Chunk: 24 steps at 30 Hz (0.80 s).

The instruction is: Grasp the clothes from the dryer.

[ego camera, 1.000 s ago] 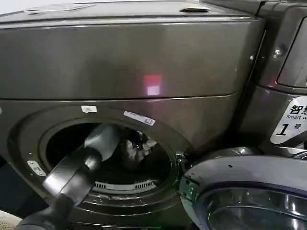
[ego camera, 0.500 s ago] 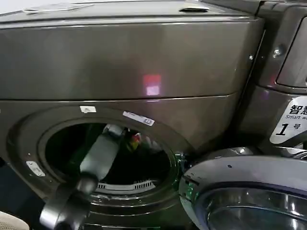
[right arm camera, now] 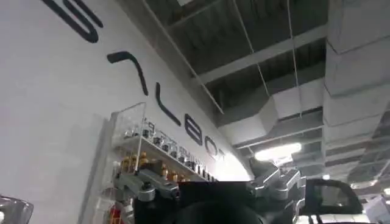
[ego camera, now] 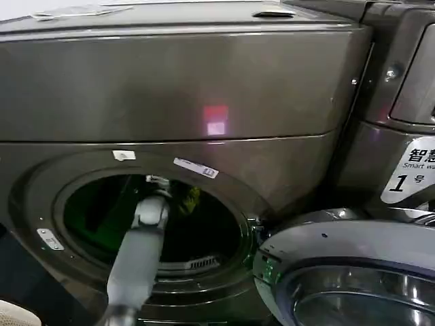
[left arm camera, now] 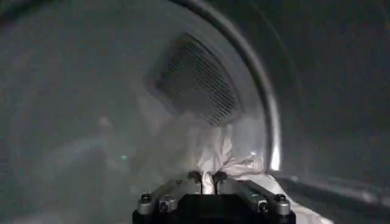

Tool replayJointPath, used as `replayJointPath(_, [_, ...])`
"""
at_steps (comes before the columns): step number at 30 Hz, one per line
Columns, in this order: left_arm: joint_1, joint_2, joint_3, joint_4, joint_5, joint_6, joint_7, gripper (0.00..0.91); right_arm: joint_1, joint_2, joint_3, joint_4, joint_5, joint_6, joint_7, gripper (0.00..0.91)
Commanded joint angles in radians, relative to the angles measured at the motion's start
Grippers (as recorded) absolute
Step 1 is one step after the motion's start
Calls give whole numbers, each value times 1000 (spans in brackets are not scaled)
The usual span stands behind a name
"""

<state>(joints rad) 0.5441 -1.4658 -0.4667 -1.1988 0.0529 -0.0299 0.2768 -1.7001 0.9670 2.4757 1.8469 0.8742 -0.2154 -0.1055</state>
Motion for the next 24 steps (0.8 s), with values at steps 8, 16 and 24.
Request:
replayJointPath(8, [314, -102, -97, -329, 1, -162, -241, 0, -12, -16, 27, -34, -46, 19, -3, 907])
replayJointPath(16, [322, -117, -100, -328, 32, -158, -242, 0, -10, -26, 24, -48, -42, 30, -5, 907])
replayJointPath(24, [335, -117, -99, -349, 41, -149, -250, 0, 2, -29, 14, -46, -43, 30, -17, 907])
